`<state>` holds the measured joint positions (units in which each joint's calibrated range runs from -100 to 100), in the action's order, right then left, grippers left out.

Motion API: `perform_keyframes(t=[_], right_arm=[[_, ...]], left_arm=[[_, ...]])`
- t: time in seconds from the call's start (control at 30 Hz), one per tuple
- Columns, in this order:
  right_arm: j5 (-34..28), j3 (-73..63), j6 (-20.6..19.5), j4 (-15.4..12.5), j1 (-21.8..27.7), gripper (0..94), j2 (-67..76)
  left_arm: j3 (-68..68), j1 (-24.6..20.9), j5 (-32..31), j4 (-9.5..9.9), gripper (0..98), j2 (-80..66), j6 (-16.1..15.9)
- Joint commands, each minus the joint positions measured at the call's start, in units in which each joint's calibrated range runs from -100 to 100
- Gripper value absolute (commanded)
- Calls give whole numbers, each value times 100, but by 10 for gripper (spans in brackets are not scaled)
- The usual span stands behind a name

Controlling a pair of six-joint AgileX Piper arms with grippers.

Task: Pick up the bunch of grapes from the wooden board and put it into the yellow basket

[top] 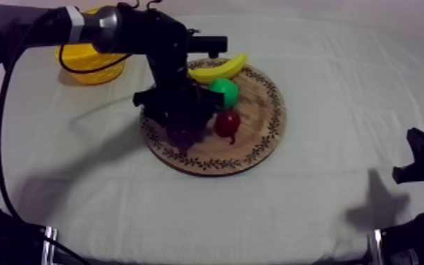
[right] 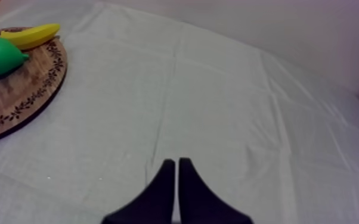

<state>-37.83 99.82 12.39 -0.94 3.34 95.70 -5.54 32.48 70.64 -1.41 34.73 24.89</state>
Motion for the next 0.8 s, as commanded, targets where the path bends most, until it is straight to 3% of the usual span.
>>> perform_keyframes(t=[0.0, 0.43, 0.77], right_arm=[[1, -4, -1, -2, 2, 3, -3], [1, -4, -1, -2, 2, 3, -3], [1, -4, -1, -2, 2, 3, -3]], left_arm=[[9, -12, 2, -22, 692, 13, -27], [42, -41, 26, -135, 602, 104, -170], [-21, -22, -70, -145, 327, 27, -215]])
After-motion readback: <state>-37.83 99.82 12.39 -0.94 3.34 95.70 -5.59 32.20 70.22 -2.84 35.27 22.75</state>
